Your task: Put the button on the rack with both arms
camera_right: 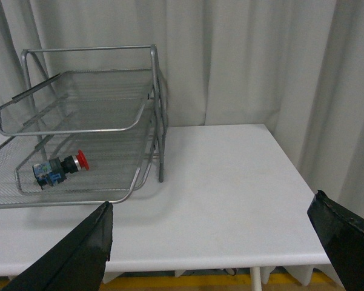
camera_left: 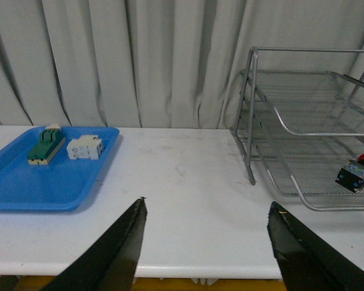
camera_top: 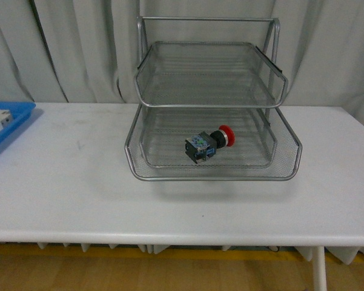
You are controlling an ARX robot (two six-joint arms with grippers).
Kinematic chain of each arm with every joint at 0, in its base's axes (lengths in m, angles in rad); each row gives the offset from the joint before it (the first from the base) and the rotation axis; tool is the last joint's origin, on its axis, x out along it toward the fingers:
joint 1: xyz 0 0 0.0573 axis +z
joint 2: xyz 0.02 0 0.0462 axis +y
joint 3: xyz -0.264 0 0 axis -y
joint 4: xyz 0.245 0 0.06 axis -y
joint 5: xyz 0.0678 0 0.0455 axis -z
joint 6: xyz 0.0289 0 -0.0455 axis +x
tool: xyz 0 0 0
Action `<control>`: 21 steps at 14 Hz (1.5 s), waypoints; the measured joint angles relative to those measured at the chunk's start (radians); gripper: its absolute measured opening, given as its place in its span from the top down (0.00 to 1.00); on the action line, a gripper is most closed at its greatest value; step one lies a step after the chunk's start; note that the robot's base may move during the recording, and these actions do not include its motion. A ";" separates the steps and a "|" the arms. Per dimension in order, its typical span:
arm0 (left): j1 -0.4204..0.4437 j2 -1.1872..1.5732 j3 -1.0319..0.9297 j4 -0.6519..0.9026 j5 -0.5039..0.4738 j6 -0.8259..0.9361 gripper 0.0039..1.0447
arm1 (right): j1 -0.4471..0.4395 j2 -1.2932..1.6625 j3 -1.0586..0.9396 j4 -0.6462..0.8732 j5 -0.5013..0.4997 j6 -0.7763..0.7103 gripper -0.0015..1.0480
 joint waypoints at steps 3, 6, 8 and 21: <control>0.000 0.000 0.000 0.000 0.000 0.000 0.05 | 0.040 0.502 0.093 0.461 -0.131 0.152 0.06; 0.000 0.000 0.000 0.000 0.000 0.000 0.06 | 0.185 1.281 0.501 0.602 -0.079 0.326 0.06; 0.000 0.000 0.000 0.000 0.000 0.000 0.06 | 0.272 1.556 0.715 0.386 -0.069 0.341 0.07; 0.000 0.000 0.000 0.000 0.000 0.000 0.06 | 0.463 1.942 1.001 0.072 -0.058 0.232 0.98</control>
